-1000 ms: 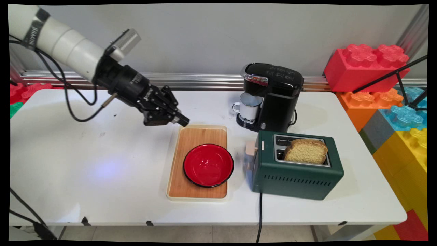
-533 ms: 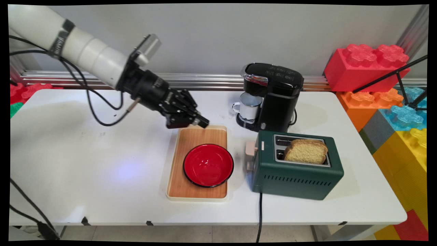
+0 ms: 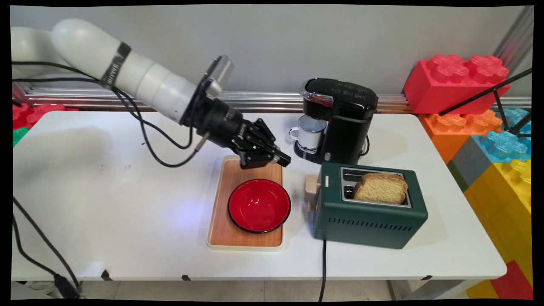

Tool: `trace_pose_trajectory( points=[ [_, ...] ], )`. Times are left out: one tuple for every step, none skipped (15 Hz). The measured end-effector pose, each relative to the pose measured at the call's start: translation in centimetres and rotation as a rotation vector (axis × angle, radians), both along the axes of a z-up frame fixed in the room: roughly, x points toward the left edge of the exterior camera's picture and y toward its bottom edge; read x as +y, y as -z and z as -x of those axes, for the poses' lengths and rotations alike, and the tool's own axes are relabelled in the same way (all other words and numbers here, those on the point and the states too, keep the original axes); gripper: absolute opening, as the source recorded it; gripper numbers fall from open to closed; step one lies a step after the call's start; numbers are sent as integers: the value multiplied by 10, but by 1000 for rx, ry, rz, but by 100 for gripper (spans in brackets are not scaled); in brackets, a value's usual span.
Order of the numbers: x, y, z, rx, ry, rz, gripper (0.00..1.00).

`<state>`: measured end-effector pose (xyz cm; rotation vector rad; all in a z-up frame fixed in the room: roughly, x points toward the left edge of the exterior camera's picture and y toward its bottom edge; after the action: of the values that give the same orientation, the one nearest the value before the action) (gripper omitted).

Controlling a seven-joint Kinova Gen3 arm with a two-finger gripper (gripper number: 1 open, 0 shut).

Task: Press the toaster switch

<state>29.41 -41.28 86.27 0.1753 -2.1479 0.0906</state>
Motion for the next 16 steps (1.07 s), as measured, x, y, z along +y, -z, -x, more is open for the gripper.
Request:
trace_pose_trajectory(
  points=[
    [-1,4,5,0,1,3,0],
    [-3,8,9,0,2,7,0],
    [-4,12,12,-1,2,9,0],
    [-5,14,15,-2,1,11,0],
    [-6,17,17,-3,0,12,0],
    [-7,20,19,-3,0,13,0],
    [-8,23,21,-3,0,14,0],
    [-9,26,24,-2,0,16,0],
    [-10,29,27,-2,1,16,0],
    [-11,32,29,-1,0,17,0],
    [-12,35,32,0,0,17,0],
    [-13,37,34,1,0,17,0],
    [-14,40,36,1,0,17,0],
    [-14,43,37,1,-1,17,0],
    [-15,46,39,0,-1,16,0],
    [-15,48,40,0,0,16,0]
  ],
)
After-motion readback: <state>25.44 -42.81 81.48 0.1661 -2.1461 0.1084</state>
